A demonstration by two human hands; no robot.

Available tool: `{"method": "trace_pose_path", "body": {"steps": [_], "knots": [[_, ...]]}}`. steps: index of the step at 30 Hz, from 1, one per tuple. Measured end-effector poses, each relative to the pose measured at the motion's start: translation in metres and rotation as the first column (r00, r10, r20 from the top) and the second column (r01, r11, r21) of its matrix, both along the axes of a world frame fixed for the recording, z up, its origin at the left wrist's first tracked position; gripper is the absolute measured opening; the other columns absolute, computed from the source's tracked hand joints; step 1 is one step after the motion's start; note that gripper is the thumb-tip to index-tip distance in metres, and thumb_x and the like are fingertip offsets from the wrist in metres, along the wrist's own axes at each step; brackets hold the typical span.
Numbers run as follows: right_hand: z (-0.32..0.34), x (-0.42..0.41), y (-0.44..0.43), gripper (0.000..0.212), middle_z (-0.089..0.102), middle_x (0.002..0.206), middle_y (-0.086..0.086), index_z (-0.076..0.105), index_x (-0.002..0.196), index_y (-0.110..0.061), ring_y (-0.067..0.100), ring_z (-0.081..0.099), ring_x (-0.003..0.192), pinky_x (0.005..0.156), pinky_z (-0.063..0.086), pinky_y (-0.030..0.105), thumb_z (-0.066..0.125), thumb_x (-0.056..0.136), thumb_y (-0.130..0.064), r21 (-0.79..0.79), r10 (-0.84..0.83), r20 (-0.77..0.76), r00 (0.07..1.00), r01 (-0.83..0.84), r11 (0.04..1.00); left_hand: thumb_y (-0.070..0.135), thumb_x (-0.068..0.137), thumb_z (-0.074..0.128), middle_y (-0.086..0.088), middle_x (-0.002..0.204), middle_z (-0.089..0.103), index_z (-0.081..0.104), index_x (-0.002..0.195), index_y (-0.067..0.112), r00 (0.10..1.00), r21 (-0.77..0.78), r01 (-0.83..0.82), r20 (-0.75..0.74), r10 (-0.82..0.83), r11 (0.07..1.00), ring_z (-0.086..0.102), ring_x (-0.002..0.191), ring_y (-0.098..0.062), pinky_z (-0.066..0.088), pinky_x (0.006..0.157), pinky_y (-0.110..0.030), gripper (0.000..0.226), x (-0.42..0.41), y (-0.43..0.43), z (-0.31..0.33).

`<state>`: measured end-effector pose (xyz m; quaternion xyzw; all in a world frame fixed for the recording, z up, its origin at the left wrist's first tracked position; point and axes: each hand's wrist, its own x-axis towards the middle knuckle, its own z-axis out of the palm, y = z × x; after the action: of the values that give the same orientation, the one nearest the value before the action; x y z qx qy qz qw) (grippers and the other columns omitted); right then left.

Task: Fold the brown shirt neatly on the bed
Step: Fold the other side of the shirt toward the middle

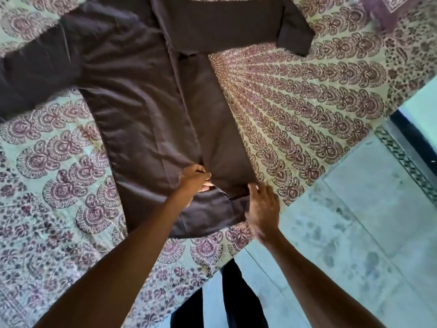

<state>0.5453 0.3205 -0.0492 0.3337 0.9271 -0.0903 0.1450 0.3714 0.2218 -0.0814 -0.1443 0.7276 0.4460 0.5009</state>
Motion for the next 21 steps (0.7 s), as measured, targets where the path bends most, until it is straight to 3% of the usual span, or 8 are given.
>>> {"method": "trace_pose_path", "body": {"steps": [4,10,14,21], "knots": [[-0.005,0.022,0.014,0.037,0.060,0.101,0.007,0.060,0.095,-0.014,0.029,0.054,0.097,0.080,0.047,0.040,0.072,0.061,-0.008,0.000,0.029,-0.073,0.997,-0.029,1.000,0.008,0.091,0.061,-0.005,0.082,0.064,0.050,0.081,0.015,1.000,0.090,0.006,0.019,-0.007,0.996,0.067,0.055,-0.008,0.057,0.056,-0.023,0.017,0.012,-0.004,0.001],[-0.004,0.028,0.015,0.043,0.057,0.112,0.001,0.052,0.114,-0.018,0.021,0.051,0.105,0.088,0.048,0.037,0.067,0.075,-0.008,-0.195,-0.012,-0.155,0.988,-0.019,0.981,0.001,0.085,0.066,-0.015,0.111,0.066,0.054,0.105,0.005,0.999,0.120,0.052,-0.017,-0.050,0.991,0.067,0.091,-0.030,0.058,0.069,-0.036,0.024,0.025,-0.002,-0.004],[-0.003,0.029,0.019,0.033,0.060,0.107,0.000,0.057,0.109,-0.022,0.022,0.054,0.104,0.088,0.047,0.037,0.067,0.079,-0.013,-0.184,-0.029,-0.110,0.994,0.008,0.983,-0.002,0.086,0.065,-0.013,0.115,0.065,0.052,0.106,0.008,0.998,0.137,0.057,-0.030,-0.053,0.989,0.066,0.093,-0.029,0.056,0.072,-0.038,0.026,0.028,-0.002,-0.005],[-0.004,0.050,0.019,0.022,0.061,0.095,0.004,0.060,0.097,-0.015,0.023,0.061,0.083,0.068,0.051,0.033,0.070,0.078,-0.011,-0.073,-0.105,-0.203,0.974,0.092,0.993,0.000,0.091,0.060,-0.012,0.107,0.062,0.052,0.103,0.007,0.997,0.128,0.068,-0.034,-0.064,0.990,0.063,0.093,-0.028,0.054,0.080,-0.040,0.016,0.047,-0.002,0.006]]}}
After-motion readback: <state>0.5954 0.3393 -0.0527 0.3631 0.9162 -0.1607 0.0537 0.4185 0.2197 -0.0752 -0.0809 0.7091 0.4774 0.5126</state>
